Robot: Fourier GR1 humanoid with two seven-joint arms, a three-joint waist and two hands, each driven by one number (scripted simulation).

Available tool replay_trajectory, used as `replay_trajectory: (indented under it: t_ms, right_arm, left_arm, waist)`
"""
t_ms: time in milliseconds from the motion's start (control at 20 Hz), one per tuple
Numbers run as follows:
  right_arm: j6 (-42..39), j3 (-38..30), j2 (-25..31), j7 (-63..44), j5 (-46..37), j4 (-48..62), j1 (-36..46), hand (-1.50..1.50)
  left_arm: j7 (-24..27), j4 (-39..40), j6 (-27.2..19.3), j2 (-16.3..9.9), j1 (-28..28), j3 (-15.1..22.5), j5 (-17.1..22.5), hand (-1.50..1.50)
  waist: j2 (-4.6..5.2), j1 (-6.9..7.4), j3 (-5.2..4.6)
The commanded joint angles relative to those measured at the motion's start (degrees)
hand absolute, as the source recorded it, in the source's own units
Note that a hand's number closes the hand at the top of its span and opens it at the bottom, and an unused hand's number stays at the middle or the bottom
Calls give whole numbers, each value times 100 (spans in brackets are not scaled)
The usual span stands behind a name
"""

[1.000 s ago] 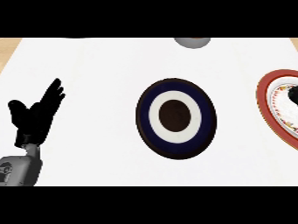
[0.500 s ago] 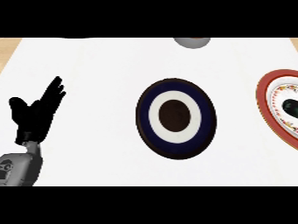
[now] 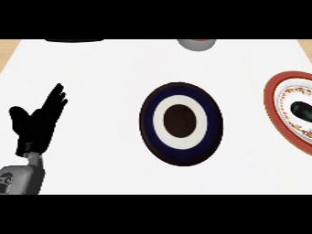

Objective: Pick the eggplant from the plate and place it in the plate

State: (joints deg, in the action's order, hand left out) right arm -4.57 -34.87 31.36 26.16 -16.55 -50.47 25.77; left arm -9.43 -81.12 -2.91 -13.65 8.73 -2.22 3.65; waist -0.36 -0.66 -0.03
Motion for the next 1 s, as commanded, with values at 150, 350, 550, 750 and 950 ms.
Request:
replay_trajectory:
  t_ms: [150,350,550,750,950]
  right_arm:
    - [-1606,-566,284,-882,1260,276,-125,-150]
    - [-2059,-620,509,-902,1615,107,-503,-150]
    - [-2074,-567,925,-375,1647,446,-597,-150]
    - [-1976,-454,1110,63,1600,1095,-412,-150]
    - [-2283,-666,1668,657,1581,2000,-622,-150]
  left_arm:
    - [218,126,77,18,-109,37,-101,0]
    - [-387,-99,74,-49,331,-87,-16,0]
    - [31,195,265,-7,129,-237,-6,0]
    - [206,549,428,-7,357,-339,30,0]
    - [37,26,429,-2,54,-272,19,0]
  waist:
    - [29,22,5]
    - [30,42,5]
    - [40,70,5]
    - [45,83,6]
    - [51,113,11]
